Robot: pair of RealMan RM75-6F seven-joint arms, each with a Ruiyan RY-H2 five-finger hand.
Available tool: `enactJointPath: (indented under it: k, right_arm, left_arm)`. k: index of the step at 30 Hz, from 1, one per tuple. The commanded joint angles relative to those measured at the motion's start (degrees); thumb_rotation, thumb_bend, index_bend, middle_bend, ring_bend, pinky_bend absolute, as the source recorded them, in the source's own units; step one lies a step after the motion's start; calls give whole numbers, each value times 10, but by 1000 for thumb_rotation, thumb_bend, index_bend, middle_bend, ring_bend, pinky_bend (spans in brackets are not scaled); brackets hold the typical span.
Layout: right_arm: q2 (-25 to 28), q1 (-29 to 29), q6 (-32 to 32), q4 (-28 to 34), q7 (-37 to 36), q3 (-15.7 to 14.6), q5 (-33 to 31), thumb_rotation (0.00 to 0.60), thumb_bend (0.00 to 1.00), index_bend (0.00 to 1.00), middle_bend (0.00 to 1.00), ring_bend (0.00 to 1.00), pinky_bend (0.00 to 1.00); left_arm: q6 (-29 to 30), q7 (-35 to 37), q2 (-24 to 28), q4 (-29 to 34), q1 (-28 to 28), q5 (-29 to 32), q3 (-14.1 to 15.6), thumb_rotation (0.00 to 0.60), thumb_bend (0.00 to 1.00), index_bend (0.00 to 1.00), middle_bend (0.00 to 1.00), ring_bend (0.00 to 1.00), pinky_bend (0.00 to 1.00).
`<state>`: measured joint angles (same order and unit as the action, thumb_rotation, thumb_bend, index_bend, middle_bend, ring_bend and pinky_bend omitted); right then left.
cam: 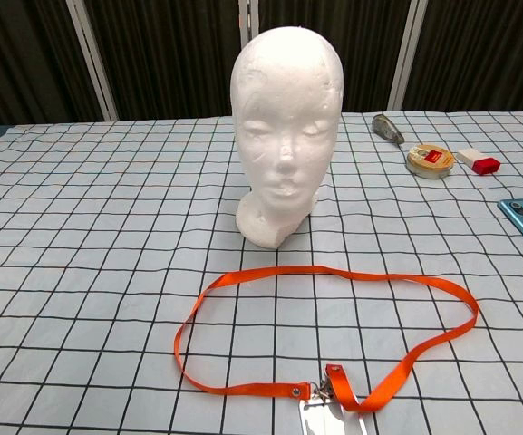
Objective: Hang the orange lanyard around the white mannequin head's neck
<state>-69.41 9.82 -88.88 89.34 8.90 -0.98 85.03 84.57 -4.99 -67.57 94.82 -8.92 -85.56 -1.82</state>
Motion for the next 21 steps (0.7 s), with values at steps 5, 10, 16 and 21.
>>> enactJointPath:
  k: [5, 10, 16, 21]
  right_arm:
    - [2, -4, 11, 3, -3, 5, -3, 600, 0, 0, 0, 0, 0]
    - [4, 11, 63, 21, -6, 3, -14, 600, 0, 46, 0, 0, 0]
    - [19, 95, 214, 73, 4, 36, -63, 600, 118, 248, 0, 0, 0]
    - [-18, 155, 277, 64, 73, 72, -109, 600, 254, 401, 0, 0, 0]
  left_arm:
    - [-2, -2, -1, 4, 1, -2, 1, 600, 0, 0, 0, 0, 0]
    - [0, -4, -2, 8, 2, -3, -1, 600, 0, 0, 0, 0, 0]
    - [-7, -13, -4, 11, -2, 2, -6, 600, 0, 0, 0, 0, 0]
    - [-16, -22, -8, 7, -4, 11, -8, 600, 0, 0, 0, 0, 0]
